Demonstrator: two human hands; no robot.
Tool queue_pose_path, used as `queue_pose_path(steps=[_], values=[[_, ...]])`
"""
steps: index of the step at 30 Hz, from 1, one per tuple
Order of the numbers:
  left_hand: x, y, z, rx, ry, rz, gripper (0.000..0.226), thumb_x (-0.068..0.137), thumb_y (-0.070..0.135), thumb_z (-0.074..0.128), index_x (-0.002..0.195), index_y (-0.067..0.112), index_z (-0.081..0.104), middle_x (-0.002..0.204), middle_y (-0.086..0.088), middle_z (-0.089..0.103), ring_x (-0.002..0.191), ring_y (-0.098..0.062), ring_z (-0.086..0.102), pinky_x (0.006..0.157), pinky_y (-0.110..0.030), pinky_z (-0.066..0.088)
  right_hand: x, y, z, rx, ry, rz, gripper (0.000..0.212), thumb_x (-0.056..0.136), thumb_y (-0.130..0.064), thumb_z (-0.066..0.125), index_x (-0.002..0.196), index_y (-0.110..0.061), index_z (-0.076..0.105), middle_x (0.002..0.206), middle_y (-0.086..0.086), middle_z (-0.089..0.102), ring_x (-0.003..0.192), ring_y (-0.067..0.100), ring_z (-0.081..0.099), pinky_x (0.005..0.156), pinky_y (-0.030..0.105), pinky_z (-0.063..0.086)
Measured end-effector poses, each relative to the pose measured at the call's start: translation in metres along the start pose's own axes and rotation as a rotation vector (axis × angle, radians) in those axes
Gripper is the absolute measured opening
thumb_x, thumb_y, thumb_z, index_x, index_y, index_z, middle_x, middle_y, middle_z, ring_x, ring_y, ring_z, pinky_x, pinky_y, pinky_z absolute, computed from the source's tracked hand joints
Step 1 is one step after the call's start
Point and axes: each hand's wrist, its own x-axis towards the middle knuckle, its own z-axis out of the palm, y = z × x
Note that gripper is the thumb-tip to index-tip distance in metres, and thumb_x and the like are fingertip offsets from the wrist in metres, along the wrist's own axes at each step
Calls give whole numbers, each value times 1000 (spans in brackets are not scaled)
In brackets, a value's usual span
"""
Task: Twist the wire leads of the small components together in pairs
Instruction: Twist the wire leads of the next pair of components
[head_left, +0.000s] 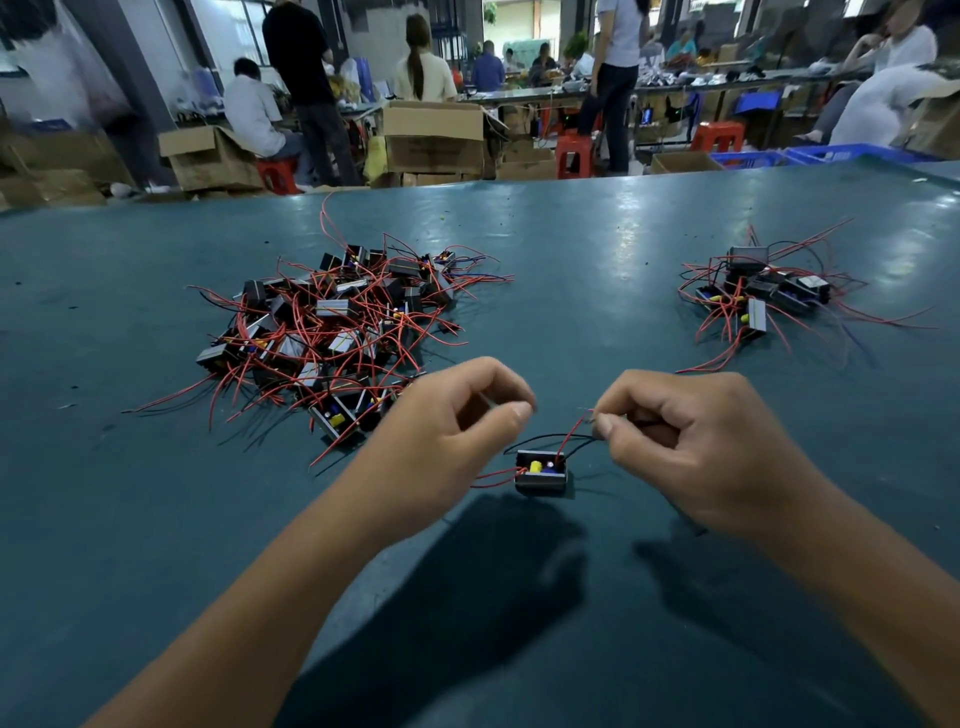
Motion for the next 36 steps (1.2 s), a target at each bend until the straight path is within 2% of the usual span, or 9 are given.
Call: queue_pose_path(steps=[3, 6, 9, 16, 21, 25, 30, 34, 36], values=[[-2, 3, 8, 285, 45, 317, 13, 88, 14, 67, 100, 14, 72, 91, 7, 63, 76, -6, 53, 73, -13, 40, -1, -1, 3, 35, -29, 6, 13, 83, -22, 61, 71, -16, 63, 51, 1, 45, 45, 4, 31, 46, 15, 26], [-3, 3, 10, 331, 97, 435, 7, 91, 11, 67, 94, 10, 73, 91, 3, 63, 79, -13, 57, 72, -33, 49, -1, -3, 7, 95, -43, 25, 13, 84, -23, 60, 72, -17, 64, 51, -3, 46, 45, 3, 32, 47, 14, 27], [-4, 1, 11, 350, 99, 444, 7, 92, 13, 66, 90, 10, 72, 89, 5, 63, 78, -19, 58, 70, -45, 48, -1, -3, 9, 170, -39, 60, 12, 83, -22, 61, 72, -17, 64, 51, -7, 44, 45, 3, 31, 47, 14, 27], [-4, 1, 10, 290, 83, 435, 5, 90, 9, 65, 88, 9, 69, 86, 3, 61, 77, -20, 55, 70, -43, 47, -1, -8, 6, 346, -70, 123, 11, 82, -23, 61, 74, -16, 65, 54, -4, 43, 50, 10, 29, 48, 20, 25], [-5, 5, 15, 288, 158, 451, 6, 89, 7, 63, 85, 6, 67, 84, 2, 61, 76, -16, 55, 71, -26, 43, 0, -12, 8, 491, -60, 126, 12, 82, -12, 60, 73, -8, 66, 50, -14, 45, 45, 2, 28, 46, 10, 26], [-7, 7, 16, 137, 163, 337, 9, 91, 19, 61, 88, 14, 67, 81, 10, 61, 74, -9, 54, 69, -24, 41, 0, -11, 9, 651, -61, 110, 13, 85, -1, 55, 75, -1, 62, 46, -18, 52, 40, -4, 46, 46, 1, 32], [-9, 9, 19, -260, 52, 64, 9, 87, 24, 70, 86, 15, 71, 72, 9, 67, 66, -4, 56, 63, -16, 42, 0, -10, 10, 651, -78, 125, 16, 92, 2, 59, 77, -2, 63, 49, -17, 52, 42, -4, 46, 46, 3, 33], [-8, 7, 23, -412, 49, -49, 13, 85, 24, 75, 80, 12, 72, 65, 9, 65, 59, -3, 53, 58, -14, 42, -2, -11, 14, 461, -50, 151, 16, 87, -26, 61, 79, -12, 65, 56, 1, 46, 53, 9, 35, 51, 20, 29], [-7, 7, 23, -418, 77, -42, 14, 81, 25, 73, 80, 11, 72, 65, 9, 65, 59, -2, 53, 57, -14, 43, -2, -12, 15, 420, -23, 161, 14, 87, -27, 59, 81, -15, 62, 55, -7, 43, 50, 5, 32, 50, 16, 28]])
